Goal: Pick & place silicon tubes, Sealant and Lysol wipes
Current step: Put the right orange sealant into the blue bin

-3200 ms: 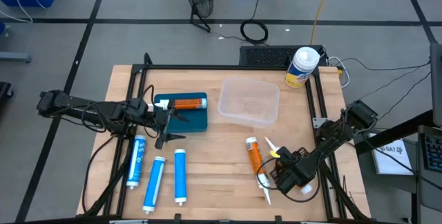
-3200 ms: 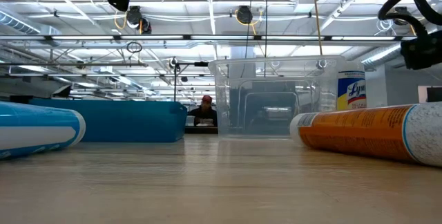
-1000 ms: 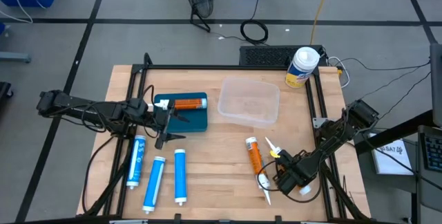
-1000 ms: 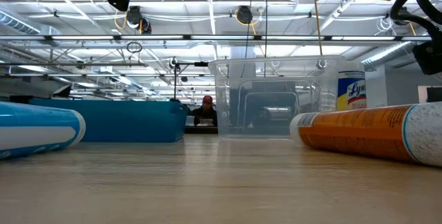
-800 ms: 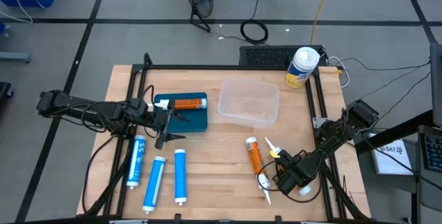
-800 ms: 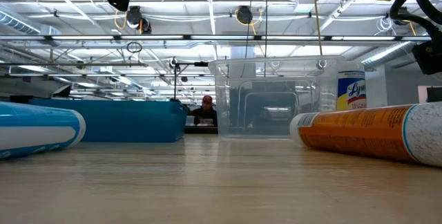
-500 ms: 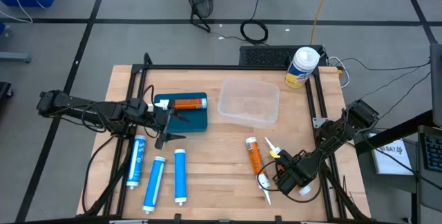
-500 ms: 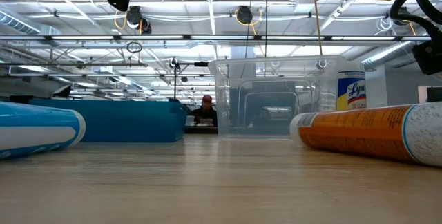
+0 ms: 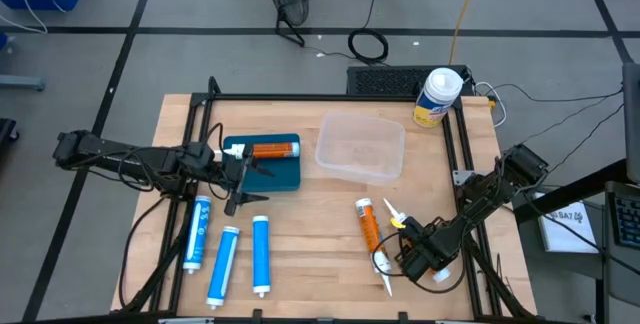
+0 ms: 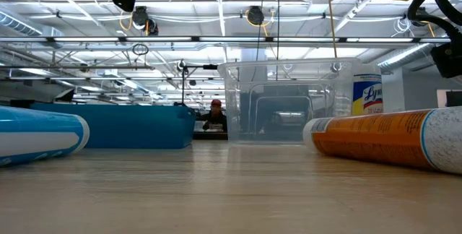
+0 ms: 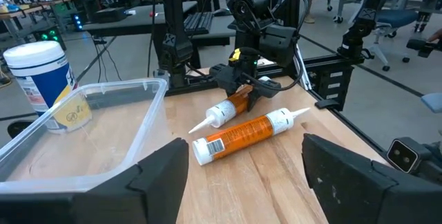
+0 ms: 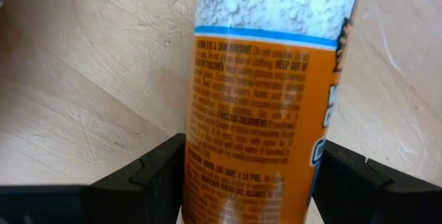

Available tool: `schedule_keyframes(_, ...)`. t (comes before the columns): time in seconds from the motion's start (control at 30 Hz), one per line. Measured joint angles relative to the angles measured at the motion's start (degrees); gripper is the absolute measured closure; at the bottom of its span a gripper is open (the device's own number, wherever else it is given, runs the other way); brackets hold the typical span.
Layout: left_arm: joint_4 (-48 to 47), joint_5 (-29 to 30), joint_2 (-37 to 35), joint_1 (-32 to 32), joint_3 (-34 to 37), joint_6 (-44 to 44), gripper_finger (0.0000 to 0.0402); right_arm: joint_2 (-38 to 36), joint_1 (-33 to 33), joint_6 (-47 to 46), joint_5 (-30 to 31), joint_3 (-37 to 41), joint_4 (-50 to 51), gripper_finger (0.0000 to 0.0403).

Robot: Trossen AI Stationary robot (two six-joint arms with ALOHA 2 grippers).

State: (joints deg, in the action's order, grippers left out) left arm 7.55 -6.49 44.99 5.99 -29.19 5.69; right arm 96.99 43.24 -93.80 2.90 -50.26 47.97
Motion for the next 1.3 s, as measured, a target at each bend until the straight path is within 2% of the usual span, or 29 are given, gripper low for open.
schedule_keyframes(0.33,0.0,0.0,0.0,0.0,0.0,0.0,0.0117,0.0,0.0,0.1,0.0,0.0,0.0,0.0149)
schedule_keyframes(0.6,0.0,0.0,0.0,0.0,0.0,0.0,0.0128,0.0,0.0,0.2,0.0,0.0,0.0,0.0149)
schedule_keyframes(0.93,0.0,0.0,0.0,0.0,0.0,0.0,0.0115,0.0,0.0,0.2,-0.1,0.0,0.0,0.0149)
schedule_keyframes(1.3,0.0,0.0,0.0,0.0,0.0,0.0,0.0128,0.0,0.0,0.1,-0.1,0.0,0.0,0.0149)
